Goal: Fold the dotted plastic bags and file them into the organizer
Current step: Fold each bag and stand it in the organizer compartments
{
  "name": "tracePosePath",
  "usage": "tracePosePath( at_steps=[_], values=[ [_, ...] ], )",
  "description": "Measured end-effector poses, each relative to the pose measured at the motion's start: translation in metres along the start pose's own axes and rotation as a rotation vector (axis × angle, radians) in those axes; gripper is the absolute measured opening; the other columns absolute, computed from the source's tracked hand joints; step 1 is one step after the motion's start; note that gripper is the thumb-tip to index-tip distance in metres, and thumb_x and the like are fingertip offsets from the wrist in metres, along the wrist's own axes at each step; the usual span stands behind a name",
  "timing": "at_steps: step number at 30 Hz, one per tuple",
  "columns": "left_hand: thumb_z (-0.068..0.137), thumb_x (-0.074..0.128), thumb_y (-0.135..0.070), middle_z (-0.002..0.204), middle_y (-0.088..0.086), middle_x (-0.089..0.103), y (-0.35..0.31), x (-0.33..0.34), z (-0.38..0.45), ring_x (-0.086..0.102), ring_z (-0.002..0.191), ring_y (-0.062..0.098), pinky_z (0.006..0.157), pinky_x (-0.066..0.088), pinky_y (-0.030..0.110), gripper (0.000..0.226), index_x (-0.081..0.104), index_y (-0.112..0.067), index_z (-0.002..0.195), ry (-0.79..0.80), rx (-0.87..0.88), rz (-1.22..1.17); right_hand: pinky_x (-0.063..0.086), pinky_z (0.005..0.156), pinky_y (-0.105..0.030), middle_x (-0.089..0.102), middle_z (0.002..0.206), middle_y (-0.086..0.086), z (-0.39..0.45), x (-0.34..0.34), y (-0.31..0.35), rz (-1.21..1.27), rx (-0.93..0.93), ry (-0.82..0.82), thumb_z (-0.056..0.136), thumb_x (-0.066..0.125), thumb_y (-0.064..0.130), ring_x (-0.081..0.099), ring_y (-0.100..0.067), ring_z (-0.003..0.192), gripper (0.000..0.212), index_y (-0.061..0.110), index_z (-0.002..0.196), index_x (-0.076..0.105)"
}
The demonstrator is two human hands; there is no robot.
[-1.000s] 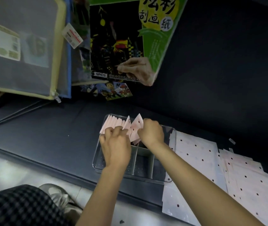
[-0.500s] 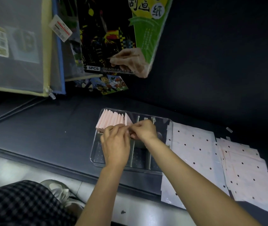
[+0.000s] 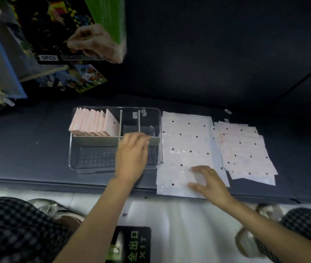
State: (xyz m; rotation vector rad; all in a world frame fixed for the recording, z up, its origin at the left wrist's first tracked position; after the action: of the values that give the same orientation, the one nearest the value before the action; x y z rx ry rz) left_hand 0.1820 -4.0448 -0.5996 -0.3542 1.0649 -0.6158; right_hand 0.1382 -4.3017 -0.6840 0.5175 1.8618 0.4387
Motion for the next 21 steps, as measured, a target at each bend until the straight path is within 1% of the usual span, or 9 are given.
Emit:
tracePosePath(
  at_steps=[3, 6, 8, 10, 11, 13, 15, 17, 21],
  values=[
    [0.086, 0.062, -0.005, 0.104, 0.012, 0.067, -0.048, 0.053, -0.039, 0.060, 0.095, 0.030, 0.080, 0.052, 0.036, 0.016, 0.070, -0.003, 0.101, 0.384, 0.161, -0.096, 0.031, 0.108, -0.024, 0.041, 0.139, 0.007, -0.030, 0.018, -0.024, -0.222, -0.166, 0.078, 0.075, 0.077, 0.035, 0.038, -0.013, 0.128, 0.067, 0.020, 0.134, 0.049],
    [0.094, 0.054, -0.032, 0.151, -0.002, 0.033, -0.046, 0.100, -0.097, 0.025, 0.139, 0.015, 0.112, 0.025, 0.028, 0.051, 0.042, -0.019, 0.141, 0.804, 0.116, 0.007, 0.054, 0.088, -0.041, 0.063, 0.123, -0.007, -0.047, 0.016, -0.026, -0.371, -0.363, -0.111, 0.061, 0.088, 0.012, 0.061, -0.027, 0.113, 0.050, 0.011, 0.107, 0.069],
    [0.090, 0.060, -0.034, 0.156, -0.008, 0.019, -0.038, 0.105, -0.120, 0.014, 0.144, 0.011, 0.115, 0.016, 0.028, 0.063, 0.032, -0.025, 0.146, 0.886, 0.149, 0.098, 0.058, 0.076, -0.041, 0.070, 0.111, -0.005, -0.053, 0.010, -0.024, -0.366, -0.401, -0.225, 0.058, 0.088, 0.003, 0.067, -0.026, 0.102, 0.036, 0.012, 0.090, 0.074],
    [0.074, 0.078, -0.030, 0.142, -0.005, 0.047, -0.044, 0.095, -0.124, 0.042, 0.131, 0.011, 0.105, 0.035, 0.023, 0.060, 0.055, -0.027, 0.130, 0.849, 0.233, 0.123, 0.059, 0.073, -0.035, 0.073, 0.101, -0.001, -0.054, 0.005, -0.026, -0.313, -0.403, -0.238, 0.065, 0.084, 0.003, 0.069, -0.022, 0.097, 0.022, 0.013, 0.081, 0.075],
    [0.059, 0.088, -0.028, 0.120, -0.006, 0.065, -0.049, 0.088, -0.121, 0.060, 0.110, 0.010, 0.090, 0.047, 0.020, 0.053, 0.069, -0.027, 0.109, 0.783, 0.273, 0.118, 0.058, 0.074, -0.030, 0.073, 0.098, 0.000, -0.054, 0.003, -0.027, -0.278, -0.381, -0.196, 0.072, 0.080, 0.006, 0.069, -0.020, 0.096, 0.014, 0.013, 0.083, 0.074],
    [0.054, 0.091, -0.020, 0.081, -0.010, 0.071, -0.054, 0.079, -0.117, 0.067, 0.074, 0.011, 0.068, 0.051, 0.018, 0.030, 0.073, -0.025, 0.078, 0.691, 0.305, 0.076, 0.049, 0.079, -0.023, 0.072, 0.099, 0.003, -0.049, -0.003, -0.033, -0.201, -0.295, -0.038, 0.089, 0.063, 0.017, 0.064, -0.017, 0.098, 0.010, 0.015, 0.096, 0.071],
    [0.080, 0.073, -0.020, 0.081, -0.008, 0.070, -0.057, 0.075, -0.110, 0.066, 0.078, 0.014, 0.069, 0.050, 0.022, 0.003, 0.071, -0.020, 0.084, 0.673, 0.244, 0.019, 0.044, 0.081, -0.023, 0.070, 0.098, 0.006, -0.045, -0.010, -0.034, -0.185, -0.248, 0.173, 0.095, 0.053, 0.024, 0.060, -0.012, 0.095, 0.016, 0.019, 0.100, 0.067],
    [0.092, 0.056, -0.029, 0.089, -0.008, 0.069, -0.055, 0.073, -0.101, 0.063, 0.086, 0.014, 0.072, 0.050, 0.029, 0.015, 0.069, -0.021, 0.093, 0.635, 0.071, -0.056, 0.044, 0.080, -0.022, 0.069, 0.092, 0.008, -0.039, -0.028, -0.027, -0.136, -0.214, 0.320, 0.094, 0.053, 0.023, 0.061, -0.009, 0.088, 0.014, 0.020, 0.093, 0.067],
    [0.090, 0.056, -0.030, 0.103, -0.011, 0.064, -0.077, 0.046, -0.058, 0.054, 0.095, 0.004, 0.079, 0.046, 0.025, 0.021, 0.067, -0.020, 0.105, 0.283, 0.007, -0.217, 0.045, 0.080, -0.025, 0.069, 0.086, 0.002, -0.006, -0.081, 0.001, -0.040, -0.191, 0.291, 0.094, 0.055, 0.021, 0.060, -0.011, 0.082, 0.017, 0.018, 0.082, 0.066]
  ],
)
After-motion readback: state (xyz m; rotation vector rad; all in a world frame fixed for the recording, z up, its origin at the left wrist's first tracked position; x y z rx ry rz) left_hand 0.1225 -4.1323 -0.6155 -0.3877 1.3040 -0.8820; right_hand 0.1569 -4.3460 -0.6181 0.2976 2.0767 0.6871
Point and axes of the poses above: each hand's wrist, its own z-axis towards the middle knuckle, its own x-axis out of the palm, y = z × x, the point moved 7 cm from there along z, towards the middle knuckle
